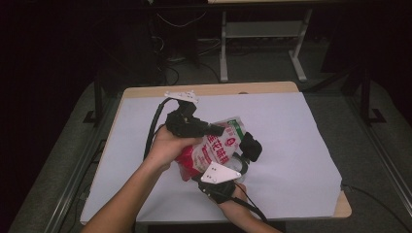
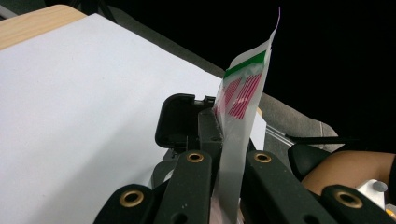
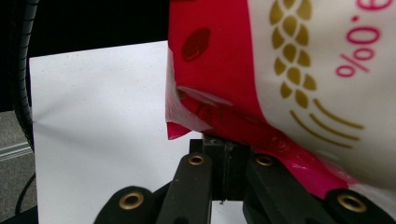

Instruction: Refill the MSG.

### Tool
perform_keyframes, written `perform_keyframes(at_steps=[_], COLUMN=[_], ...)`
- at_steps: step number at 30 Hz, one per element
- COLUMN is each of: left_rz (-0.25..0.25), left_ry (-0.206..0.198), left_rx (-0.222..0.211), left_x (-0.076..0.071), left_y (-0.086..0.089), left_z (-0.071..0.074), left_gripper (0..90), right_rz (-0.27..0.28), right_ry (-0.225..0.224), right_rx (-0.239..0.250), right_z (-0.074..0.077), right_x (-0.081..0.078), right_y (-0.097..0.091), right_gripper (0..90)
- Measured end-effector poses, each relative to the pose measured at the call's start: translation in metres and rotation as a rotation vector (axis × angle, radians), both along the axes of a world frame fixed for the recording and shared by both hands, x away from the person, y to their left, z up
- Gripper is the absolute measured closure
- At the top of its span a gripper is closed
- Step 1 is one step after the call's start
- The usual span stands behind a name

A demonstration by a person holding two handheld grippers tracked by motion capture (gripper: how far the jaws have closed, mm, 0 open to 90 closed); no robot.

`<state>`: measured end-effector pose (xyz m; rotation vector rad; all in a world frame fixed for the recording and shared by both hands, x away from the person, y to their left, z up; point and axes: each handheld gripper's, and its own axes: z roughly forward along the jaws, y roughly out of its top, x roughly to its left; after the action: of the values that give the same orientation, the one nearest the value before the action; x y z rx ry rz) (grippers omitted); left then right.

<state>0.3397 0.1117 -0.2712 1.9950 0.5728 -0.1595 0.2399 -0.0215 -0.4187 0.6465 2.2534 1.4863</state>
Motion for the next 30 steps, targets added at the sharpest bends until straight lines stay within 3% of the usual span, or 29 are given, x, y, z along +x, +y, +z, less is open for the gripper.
perform_keyframes(at_steps=[30], left_rz=[-0.018], left_ry=[0.008], left_rx=[0.029], left_x=[0.007], left_y=[-0.018], left_z=[-0.003], left_gripper=[89.9], right_rz=[-0.018], right_ry=[0.02], right_rx=[0.019], right_z=[-0.001], right_x=[0.002], right_y=[-0.003], right_gripper=[90.0])
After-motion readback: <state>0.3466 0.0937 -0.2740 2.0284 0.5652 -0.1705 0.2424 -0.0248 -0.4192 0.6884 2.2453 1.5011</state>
